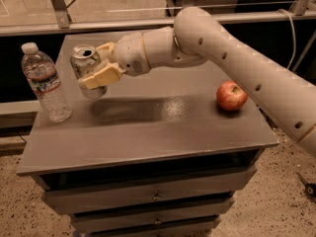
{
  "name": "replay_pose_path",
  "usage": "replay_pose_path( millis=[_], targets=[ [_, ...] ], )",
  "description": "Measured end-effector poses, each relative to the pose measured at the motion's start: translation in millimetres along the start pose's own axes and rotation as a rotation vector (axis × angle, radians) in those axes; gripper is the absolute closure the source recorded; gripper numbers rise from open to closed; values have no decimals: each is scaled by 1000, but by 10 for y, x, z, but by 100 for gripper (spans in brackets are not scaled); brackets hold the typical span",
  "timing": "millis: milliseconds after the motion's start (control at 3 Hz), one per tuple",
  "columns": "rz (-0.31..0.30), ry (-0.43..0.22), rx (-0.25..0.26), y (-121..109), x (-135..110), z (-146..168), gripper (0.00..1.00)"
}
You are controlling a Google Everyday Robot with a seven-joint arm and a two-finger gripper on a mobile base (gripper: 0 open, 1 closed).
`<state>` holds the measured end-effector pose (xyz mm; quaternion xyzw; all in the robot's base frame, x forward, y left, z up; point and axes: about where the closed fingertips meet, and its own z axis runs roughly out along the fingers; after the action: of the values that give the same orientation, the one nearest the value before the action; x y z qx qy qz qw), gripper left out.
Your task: Move 7up can near water bottle
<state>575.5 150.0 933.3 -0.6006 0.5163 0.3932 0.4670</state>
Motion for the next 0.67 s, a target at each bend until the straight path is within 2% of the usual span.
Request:
replay_pose_path(
  millis=[333, 667],
  targets=[
    [18, 4, -9, 5, 68, 119, 75],
    [46, -29, -39, 85, 53, 335, 43]
  ],
)
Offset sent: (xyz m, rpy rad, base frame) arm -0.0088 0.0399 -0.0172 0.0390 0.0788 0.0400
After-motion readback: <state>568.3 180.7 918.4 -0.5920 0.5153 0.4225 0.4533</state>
